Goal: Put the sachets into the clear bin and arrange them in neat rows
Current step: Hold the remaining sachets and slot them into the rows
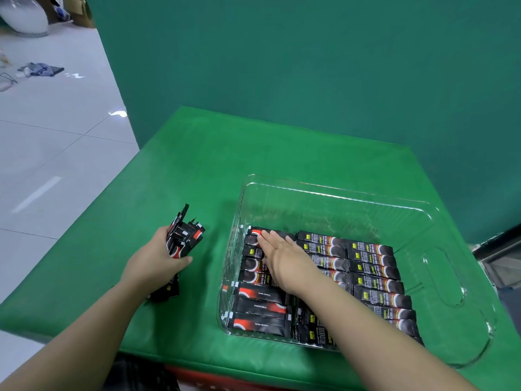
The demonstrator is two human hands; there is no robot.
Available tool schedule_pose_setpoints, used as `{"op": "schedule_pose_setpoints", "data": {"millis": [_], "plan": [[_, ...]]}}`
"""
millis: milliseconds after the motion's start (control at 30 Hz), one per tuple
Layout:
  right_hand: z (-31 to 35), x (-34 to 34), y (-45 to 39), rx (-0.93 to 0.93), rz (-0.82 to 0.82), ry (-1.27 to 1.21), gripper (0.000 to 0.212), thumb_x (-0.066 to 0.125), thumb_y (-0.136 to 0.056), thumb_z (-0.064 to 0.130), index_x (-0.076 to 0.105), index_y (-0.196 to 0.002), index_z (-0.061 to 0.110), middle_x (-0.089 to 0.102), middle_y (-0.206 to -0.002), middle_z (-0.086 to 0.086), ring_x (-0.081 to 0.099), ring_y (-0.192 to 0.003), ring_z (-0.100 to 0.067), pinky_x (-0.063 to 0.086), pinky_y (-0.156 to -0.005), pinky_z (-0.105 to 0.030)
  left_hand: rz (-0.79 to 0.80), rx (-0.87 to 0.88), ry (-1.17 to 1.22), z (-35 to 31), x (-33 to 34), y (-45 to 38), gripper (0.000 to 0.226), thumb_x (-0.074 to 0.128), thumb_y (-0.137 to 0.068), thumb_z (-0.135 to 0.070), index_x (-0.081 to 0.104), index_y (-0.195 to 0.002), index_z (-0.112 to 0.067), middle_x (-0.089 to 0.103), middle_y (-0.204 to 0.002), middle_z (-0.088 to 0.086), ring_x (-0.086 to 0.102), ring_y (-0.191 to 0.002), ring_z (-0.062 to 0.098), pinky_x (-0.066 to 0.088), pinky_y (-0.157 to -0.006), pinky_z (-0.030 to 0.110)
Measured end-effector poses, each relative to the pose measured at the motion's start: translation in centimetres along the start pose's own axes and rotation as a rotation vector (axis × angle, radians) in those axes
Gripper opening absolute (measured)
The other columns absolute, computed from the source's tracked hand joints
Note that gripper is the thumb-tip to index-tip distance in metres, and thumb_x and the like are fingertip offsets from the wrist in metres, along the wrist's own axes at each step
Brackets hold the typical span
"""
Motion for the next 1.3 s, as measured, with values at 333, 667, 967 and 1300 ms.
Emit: {"op": "schedule_pose_setpoints", "data": {"millis": [333, 667, 967, 1300], "plan": [[0.0, -0.5, 0.6, -0.040, -0.026, -0.055, 0.059, 0.037, -0.101, 0.011, 0.007, -0.151, 0.016, -0.005, -0.159, 0.002, -0.002, -0.146, -0.015, -0.003, -0.116, -0.034, 0.012, -0.015, -0.005, -0.1, -0.2, 0.2, 0.073, 0.076, -0.074, -0.041, 0.035, -0.133, -0.030, 0.056, -0.097, -0.013, 0.062, -0.085, 0.018, 0.053, -0.077, 0.036], [1.5, -2.5, 3.2, -0.076, -0.140, -0.184, 0.050, 0.031, -0.103, 0.021, 0.016, -0.151, 0.019, 0.011, -0.159, 0.003, 0.006, -0.146, -0.012, -0.006, -0.112, -0.026, 0.026, -0.012, 0.093, -1.4, -1.5, 1.4, 0.063, 0.077, -0.076, -0.032, 0.039, -0.126, -0.029, 0.061, -0.102, -0.010, 0.061, -0.088, 0.019, 0.051, -0.083, 0.039], [2.7, -10.8, 5.9, -0.078, -0.380, -0.403, 0.042, 0.043, -0.099, 0.031, 0.039, -0.141, 0.024, 0.044, -0.142, 0.009, 0.034, -0.133, -0.007, 0.021, -0.111, -0.024, 0.010, 0.209, 0.214, -8.2, -6.9, 4.2, 0.053, 0.077, -0.078, -0.022, 0.041, -0.116, -0.034, 0.061, -0.097, -0.018, 0.060, -0.087, 0.004, 0.041, -0.069, 0.024], [5.2, -13.6, 4.9, -0.073, -0.437, -0.740, 0.032, 0.047, -0.098, 0.029, 0.046, -0.127, 0.017, 0.058, -0.119, 0.001, 0.055, -0.107, -0.015, 0.045, -0.089, -0.032, 0.065, 0.370, 0.192, -13.8, -8.7, 7.8, 0.056, 0.079, -0.076, -0.021, 0.041, -0.103, -0.053, 0.065, -0.097, -0.022, 0.062, -0.088, -0.002, 0.042, -0.074, 0.013]]}}
Point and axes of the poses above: each hand's wrist, its own y-axis away from the middle knuckle, its own x-axis out of the palm, z = x × y, the point moved 6 cm from there along -y, towards the middle knuckle
